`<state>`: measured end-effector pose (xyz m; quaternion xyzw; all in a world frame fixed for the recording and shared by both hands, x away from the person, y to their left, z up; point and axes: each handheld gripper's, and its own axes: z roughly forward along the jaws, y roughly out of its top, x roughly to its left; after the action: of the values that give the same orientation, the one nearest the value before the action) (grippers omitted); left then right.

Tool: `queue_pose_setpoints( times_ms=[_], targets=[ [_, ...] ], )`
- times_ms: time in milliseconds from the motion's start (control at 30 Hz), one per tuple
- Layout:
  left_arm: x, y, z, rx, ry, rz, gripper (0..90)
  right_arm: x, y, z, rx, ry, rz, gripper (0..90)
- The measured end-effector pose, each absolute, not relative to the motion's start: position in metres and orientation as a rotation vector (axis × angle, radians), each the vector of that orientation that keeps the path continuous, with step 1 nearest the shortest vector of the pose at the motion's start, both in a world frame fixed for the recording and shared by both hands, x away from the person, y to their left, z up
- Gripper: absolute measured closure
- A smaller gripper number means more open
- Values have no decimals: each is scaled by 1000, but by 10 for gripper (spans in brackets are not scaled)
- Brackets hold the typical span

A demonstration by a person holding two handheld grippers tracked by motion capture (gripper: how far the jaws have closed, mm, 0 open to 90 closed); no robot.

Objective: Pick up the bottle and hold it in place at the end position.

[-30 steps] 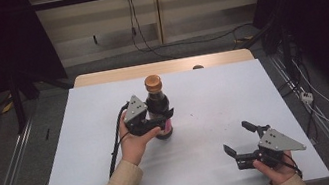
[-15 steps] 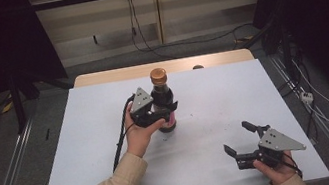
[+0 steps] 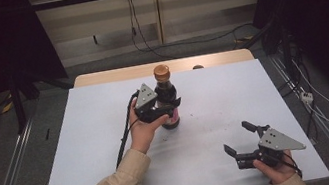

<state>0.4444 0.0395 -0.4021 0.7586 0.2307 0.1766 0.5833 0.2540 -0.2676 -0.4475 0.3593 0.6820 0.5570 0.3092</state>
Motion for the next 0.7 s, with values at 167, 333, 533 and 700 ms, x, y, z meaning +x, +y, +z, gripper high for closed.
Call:
queue_pose_setpoints(
  times_ms=[167,333,533,700],
  targets=[
    [447,34,-405,1776,539,416,293,254,-268,-448,950,1805,1473,43],
    [451,30,-404,1772,534,416,291,255,-269,-449,960,1804,1478,43],
    [455,23,-403,1778,513,428,290,255,-270,-450,964,1801,1481,43],
    [459,20,-407,1778,527,428,288,255,-270,-449,960,1802,1480,43]
  ],
)
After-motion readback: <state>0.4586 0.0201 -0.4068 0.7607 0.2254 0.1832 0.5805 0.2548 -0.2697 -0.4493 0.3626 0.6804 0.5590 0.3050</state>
